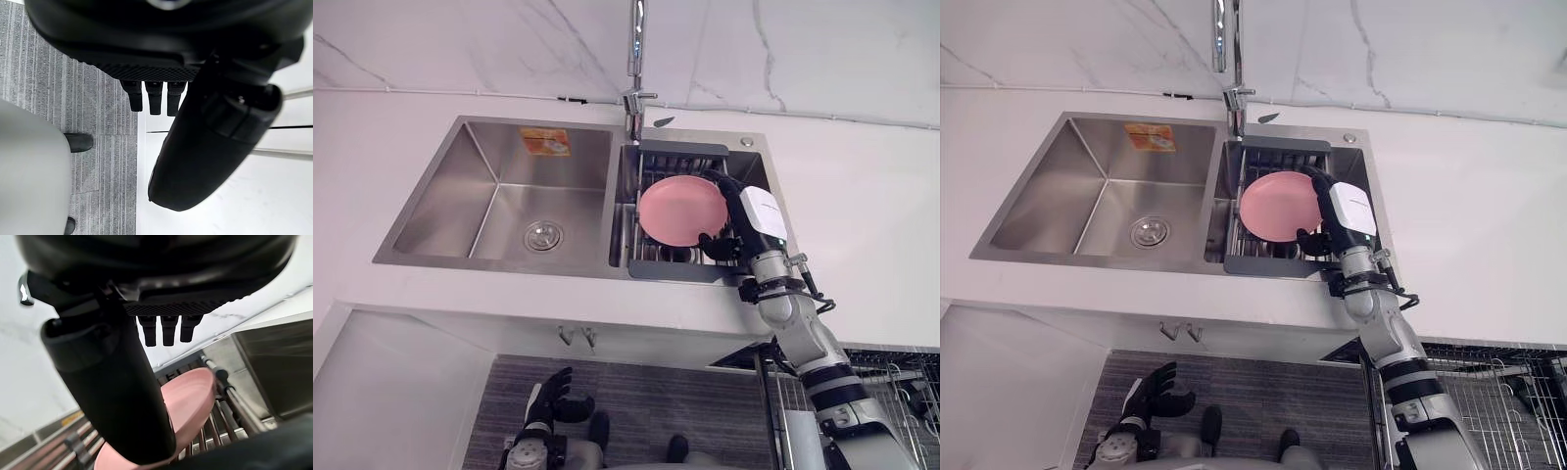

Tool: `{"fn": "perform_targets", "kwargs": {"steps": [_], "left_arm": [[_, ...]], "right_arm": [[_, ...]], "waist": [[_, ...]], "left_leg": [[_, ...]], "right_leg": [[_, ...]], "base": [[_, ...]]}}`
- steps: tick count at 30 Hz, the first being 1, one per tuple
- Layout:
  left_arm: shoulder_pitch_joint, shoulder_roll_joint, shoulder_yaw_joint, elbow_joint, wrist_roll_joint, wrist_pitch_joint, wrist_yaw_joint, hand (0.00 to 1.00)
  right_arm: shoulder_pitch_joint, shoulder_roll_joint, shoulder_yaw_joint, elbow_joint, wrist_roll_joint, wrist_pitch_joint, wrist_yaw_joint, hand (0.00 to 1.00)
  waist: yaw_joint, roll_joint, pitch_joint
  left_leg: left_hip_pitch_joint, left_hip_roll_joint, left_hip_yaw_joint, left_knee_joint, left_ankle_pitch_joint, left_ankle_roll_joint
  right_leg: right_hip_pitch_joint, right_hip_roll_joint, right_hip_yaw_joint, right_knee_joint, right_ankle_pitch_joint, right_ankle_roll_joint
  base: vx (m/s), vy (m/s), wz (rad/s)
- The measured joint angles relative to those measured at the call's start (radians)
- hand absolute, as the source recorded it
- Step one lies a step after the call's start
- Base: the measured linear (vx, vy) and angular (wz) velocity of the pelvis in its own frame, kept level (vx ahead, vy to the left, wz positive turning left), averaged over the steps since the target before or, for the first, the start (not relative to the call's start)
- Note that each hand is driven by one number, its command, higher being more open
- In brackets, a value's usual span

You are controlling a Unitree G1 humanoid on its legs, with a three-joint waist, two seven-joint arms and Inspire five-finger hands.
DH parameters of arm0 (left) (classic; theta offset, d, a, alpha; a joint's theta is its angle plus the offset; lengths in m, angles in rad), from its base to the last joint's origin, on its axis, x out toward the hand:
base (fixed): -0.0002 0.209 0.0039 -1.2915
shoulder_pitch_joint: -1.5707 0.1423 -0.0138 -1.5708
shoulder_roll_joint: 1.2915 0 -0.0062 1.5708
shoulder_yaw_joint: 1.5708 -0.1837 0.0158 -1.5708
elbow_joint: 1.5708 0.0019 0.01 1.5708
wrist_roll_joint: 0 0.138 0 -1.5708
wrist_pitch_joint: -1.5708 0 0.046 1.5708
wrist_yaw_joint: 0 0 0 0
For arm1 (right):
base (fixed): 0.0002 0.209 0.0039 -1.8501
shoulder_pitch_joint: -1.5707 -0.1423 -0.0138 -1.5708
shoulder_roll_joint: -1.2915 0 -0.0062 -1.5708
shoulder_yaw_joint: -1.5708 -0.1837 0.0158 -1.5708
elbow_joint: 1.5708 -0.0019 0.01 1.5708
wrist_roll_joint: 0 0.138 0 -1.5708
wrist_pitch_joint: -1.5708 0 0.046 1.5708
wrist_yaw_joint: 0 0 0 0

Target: Walk over to the sink, pick up the cup, carry it to the dishwasher, place the cup inside the dishwasher, then close the dishwasher door

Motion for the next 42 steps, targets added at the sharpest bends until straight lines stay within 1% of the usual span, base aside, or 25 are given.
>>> {"fn": "perform_targets", "kwargs": {"steps": [4, 9, 12, 15, 16, 20, 26, 30, 42], "left_arm": [[0.001, 0.003, -0.009, -0.018, 0.0, -0.001, 0.001, 0.9], [0.0, 0.005, -0.015, -0.021, 0.0, -0.002, 0.001, 0.9], [0.0, 0.005, -0.015, -0.021, 0.001, -0.003, 0.0, 0.9], [0.0, 0.005, -0.015, -0.02, 0.001, -0.004, 0.0, 0.9], [0.0, 0.005, -0.015, -0.019, 0.001, -0.004, 0.0, 0.9], [0.0, 0.005, -0.015, -0.018, 0.001, -0.004, 0.0, 0.9], [0.0, 0.005, -0.015, -0.017, 0.002, -0.004, -0.001, 0.9], [0.0, 0.005, -0.015, -0.015, 0.002, -0.004, -0.002, 0.9], [0.0, 0.007, -0.015, -0.006, 0.004, -0.004, -0.004, 0.9]], "right_arm": [[-0.026, -0.033, 0.018, 0.001, -0.019, -0.002, 0.023, 0.9], [-0.031, -0.071, 0.051, 0.008, -0.022, -0.004, 0.039, 0.9], [-0.033, -0.073, 0.055, 0.008, -0.028, -0.006, 0.041, 0.9], [-0.037, -0.077, 0.055, 0.008, -0.027, -0.006, 0.04, 0.9], [-0.037, -0.078, 0.055, 0.008, -0.025, -0.006, 0.04, 0.9], [-0.037, -0.08, 0.055, 0.006, -0.02, -0.007, 0.04, 0.9], [-0.037, -0.082, 0.055, -0.001, -0.019, -0.024, 0.041, 0.9], [-0.036, -0.104, 0.055, -0.012, -0.018, -0.027, 0.042, 0.9], [-0.027, -0.107, 0.049, -0.053, -0.018, -0.028, 0.049, 0.9]], "waist": [[0.002, -0.001, 0.016], [0.001, 0.0, 0.021], [0.002, 0.0, 0.021], [0.002, 0.0, 0.021], [0.001, 0.0, 0.021], [0.0, 0.0, 0.021], [0.0, 0.0, 0.02], [-0.001, -0.001, 0.02], [-0.016, -0.001, 0.02]], "left_leg": [[-0.011, 0.0, 0.0, 0.022, -0.002, -0.001], [-0.011, -0.001, 0.001, 0.021, -0.006, 0.003], [-0.012, -0.001, 0.002, 0.02, -0.004, 0.005], [-0.012, -0.004, 0.005, 0.008, 0.003, 0.015], [-0.012, -0.004, 0.005, 0.003, 0.01, 0.023], [-0.008, -0.004, 0.007, -0.003, 0.016, 0.026], [0.008, -0.005, 0.014, -0.018, 0.023, 0.026], [0.013, -0.006, 0.015, -0.021, 0.023, 0.026], [0.033, -0.008, 0.014, -0.051, 0.043, 0.029]], "right_leg": [[0.0, -0.001, -0.003, 0.01, 0.0, 0.0], [-0.002, -0.001, -0.003, 0.01, 0.0, 0.0], [-0.003, -0.001, -0.002, 0.007, 0.0, -0.001], [-0.003, -0.001, 0.0, -0.009, -0.001, -0.002], [-0.004, 0.0, 0.0, -0.011, -0.002, -0.003], [-0.003, 0.0, 0.002, -0.011, -0.001, -0.003], [0.0, -0.001, 0.012, -0.011, -0.001, -0.003], [0.003, -0.002, 0.014, -0.011, 0.0, -0.002], [0.008, -0.002, 0.015, -0.01, 0.0, -0.002]], "base": [[-0.02, -0.001, 0.08], [-0.05, -0.005, -0.02], [-0.06, -0.008, -0.02], [-0.06, -0.011, -0.02], [-0.06, -0.015, -0.01], [-0.01, -0.003, 0.0], [0.01, 0.001, -0.04], [0.0, 0.0, -0.01], [-0.02, -0.001, 0.01]]}}
